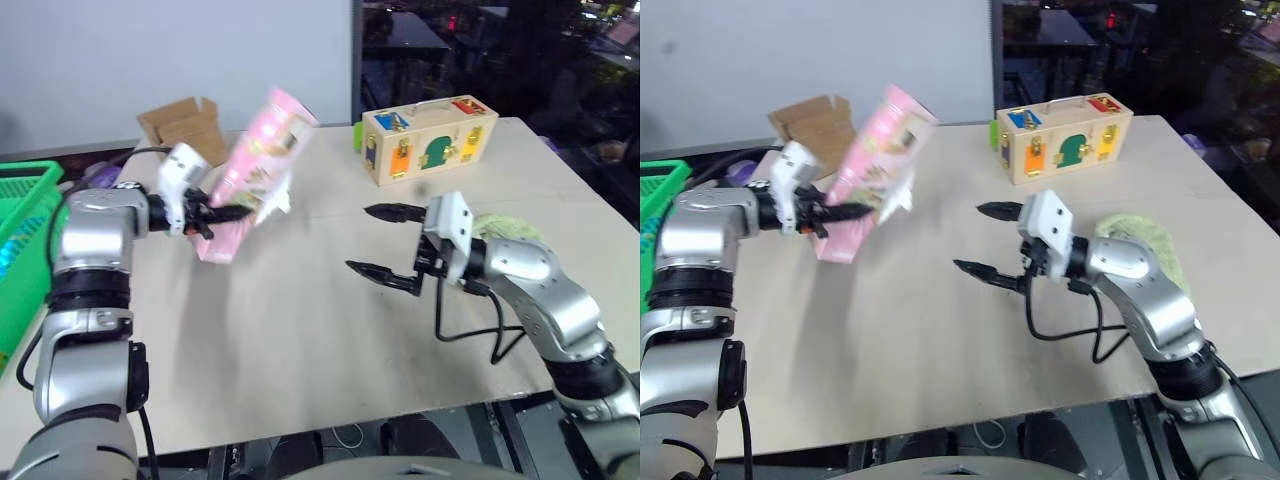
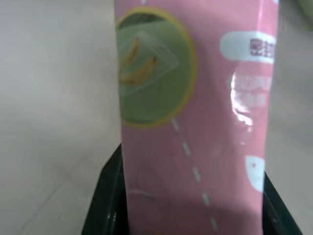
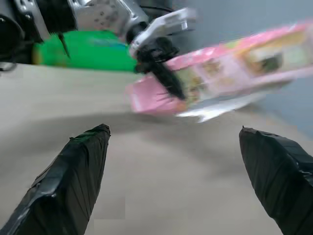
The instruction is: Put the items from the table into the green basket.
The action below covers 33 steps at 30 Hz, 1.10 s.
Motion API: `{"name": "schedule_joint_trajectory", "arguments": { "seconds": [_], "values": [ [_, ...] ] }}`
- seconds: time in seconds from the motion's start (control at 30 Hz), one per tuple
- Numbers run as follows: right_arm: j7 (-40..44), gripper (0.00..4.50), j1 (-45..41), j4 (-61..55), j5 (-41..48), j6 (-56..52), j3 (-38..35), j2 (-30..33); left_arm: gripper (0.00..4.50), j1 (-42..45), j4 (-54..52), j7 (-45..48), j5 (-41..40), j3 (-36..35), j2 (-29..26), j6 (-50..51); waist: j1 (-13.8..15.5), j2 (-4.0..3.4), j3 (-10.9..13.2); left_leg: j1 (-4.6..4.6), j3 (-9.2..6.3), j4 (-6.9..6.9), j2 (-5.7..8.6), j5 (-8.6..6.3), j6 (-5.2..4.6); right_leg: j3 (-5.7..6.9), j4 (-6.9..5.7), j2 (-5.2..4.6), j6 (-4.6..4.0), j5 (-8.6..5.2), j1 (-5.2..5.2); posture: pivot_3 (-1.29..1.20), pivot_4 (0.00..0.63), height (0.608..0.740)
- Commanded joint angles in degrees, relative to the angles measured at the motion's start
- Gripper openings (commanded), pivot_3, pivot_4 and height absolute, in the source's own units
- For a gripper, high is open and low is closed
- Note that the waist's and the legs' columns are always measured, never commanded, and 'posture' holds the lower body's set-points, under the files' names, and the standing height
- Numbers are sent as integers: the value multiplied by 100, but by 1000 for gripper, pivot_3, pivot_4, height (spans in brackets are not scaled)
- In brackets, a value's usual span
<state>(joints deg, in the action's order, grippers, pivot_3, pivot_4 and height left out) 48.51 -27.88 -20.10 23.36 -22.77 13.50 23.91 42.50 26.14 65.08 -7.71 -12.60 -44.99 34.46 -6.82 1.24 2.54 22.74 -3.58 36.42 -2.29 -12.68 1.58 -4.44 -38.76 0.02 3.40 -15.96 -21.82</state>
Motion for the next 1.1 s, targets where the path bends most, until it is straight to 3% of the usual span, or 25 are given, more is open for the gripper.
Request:
{"name": "schedule_joint_trajectory", "arguments": {
  "seconds": [0.03, 0.23, 0.37, 0.63, 0.87, 0.93, 0.97, 1.1],
  "values": [
    [190, 4500, -573, 392, -78, 483, 201, -456, 1474, 38, -669, -1379, -508, -1378, -103, 381, 192, 1, 0, 0, -3, 1, 0, 0, 0, 4, -4, 0, -2, 0, 0, 129, 0, 740],
    [743, 4500, -1110, 785, 128, 687, 394, -962, 1474, -260, -639, -3409, -455, -2876, -382, -19, 720, 8, -4, -3, -3, 1, 2, 1, 3, 12, -4, -5, -26, 11, 2, 212, 0, 740],
    [902, 4500, -1311, 1088, 77, 728, 454, -1176, 1474, -662, -94, -4209, -315, -3362, -855, -427, 935, 22, -13, -5, -6, 1, 3, 5, 10, 18, -8, -5, -29, 11, 1, 272, 0, 740],
    [1041, 4500, -1344, 1211, 36, 629, 433, -1282, 1474, -775, 1872, -3642, -189, -2647, -1645, -1891, 1505, 45, -27, -11, -19, -7, 3, 22, 41, 43, -8, -4, -50, -1, 3, 303, 0, 740],
    [1029, 4500, -1286, 1129, -32, 586, 413, -1193, 1474, -80, 3362, -3880, -68, -2104, -1919, -2910, 1558, 50, -31, -11, -13, -9, 3, 32, 58, 43, -6, -5, -53, -4, 2, 264, 0, 740],
    [1006, 4500, -1265, 1082, -42, 577, 404, -1159, 2054, 3, 3674, -4125, -39, -2039, -1991, -3063, 1532, 49, -31, -10, -12, -13, 1, 32, 58, 43, -9, -4, -54, -4, 0, 251, 0, 740],
    [992, 4500, -1256, 1054, -45, 569, 398, -1138, 2119, 23, 3765, -4278, -42, -2036, -2014, -3197, 1517, 50, -31, -10, -11, -17, 0, 32, 58, 43, -9, -4, -55, -5, -1, 243, 0, 740],
    [908, 4500, -1227, 964, -46, 527, 387, -1061, 3751, 91, 3957, -4909, -152, -2150, -2055, -3583, 1424, 61, -38, -6, -12, -30, -1, 31, 58, 43, -10, -3, -57, -5, -9, 237, 0, 740]
  ]
}}
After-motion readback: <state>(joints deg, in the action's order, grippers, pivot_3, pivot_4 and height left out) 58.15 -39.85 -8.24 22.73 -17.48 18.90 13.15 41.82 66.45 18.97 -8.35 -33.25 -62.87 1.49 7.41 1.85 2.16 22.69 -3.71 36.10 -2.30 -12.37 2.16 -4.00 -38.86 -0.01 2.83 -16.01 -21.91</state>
